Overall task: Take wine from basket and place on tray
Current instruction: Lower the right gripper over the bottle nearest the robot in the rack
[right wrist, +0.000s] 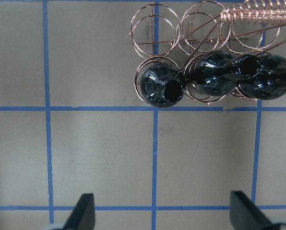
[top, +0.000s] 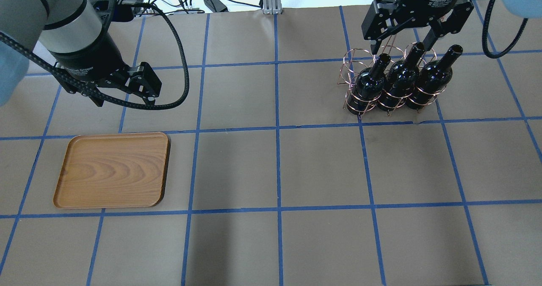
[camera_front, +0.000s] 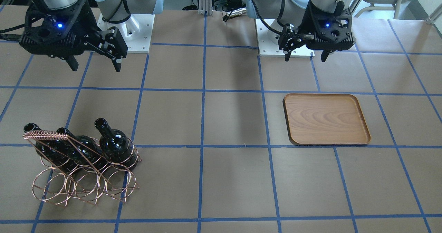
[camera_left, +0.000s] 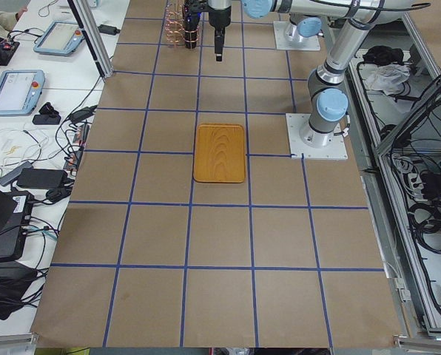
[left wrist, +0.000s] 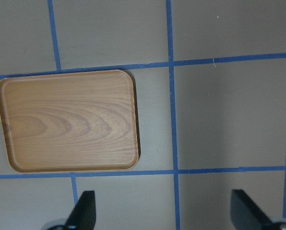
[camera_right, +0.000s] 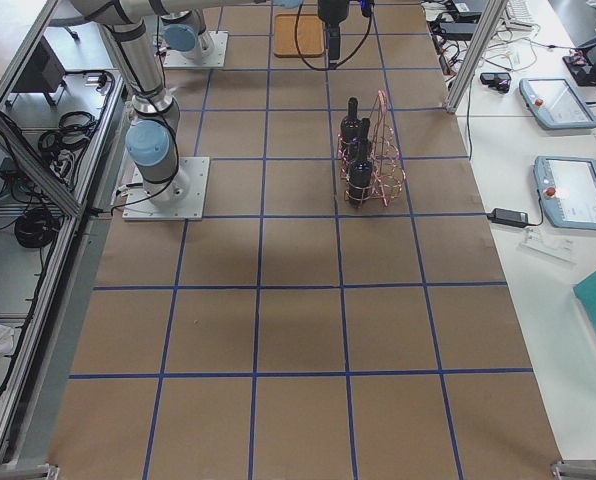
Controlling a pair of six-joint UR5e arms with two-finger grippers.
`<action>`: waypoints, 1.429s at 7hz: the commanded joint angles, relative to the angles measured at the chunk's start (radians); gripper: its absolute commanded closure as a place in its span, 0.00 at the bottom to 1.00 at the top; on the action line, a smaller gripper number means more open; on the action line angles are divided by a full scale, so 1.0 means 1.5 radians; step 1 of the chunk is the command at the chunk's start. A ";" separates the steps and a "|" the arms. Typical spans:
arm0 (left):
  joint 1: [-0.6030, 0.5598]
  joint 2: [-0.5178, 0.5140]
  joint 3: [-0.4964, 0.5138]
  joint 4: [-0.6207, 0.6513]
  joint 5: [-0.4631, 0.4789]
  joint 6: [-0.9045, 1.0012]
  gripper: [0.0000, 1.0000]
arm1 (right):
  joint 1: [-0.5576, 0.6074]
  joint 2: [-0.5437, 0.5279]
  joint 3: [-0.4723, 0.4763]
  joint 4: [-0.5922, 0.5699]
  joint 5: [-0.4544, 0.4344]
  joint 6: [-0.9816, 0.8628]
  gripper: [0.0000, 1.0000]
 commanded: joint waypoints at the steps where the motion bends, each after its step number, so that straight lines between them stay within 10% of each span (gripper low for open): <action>1: 0.000 0.000 -0.001 0.000 0.001 0.000 0.00 | 0.000 0.000 0.001 -0.001 0.000 0.000 0.00; 10: 0.000 0.001 -0.001 -0.001 0.002 0.000 0.00 | -0.030 0.052 -0.048 0.002 -0.020 -0.028 0.00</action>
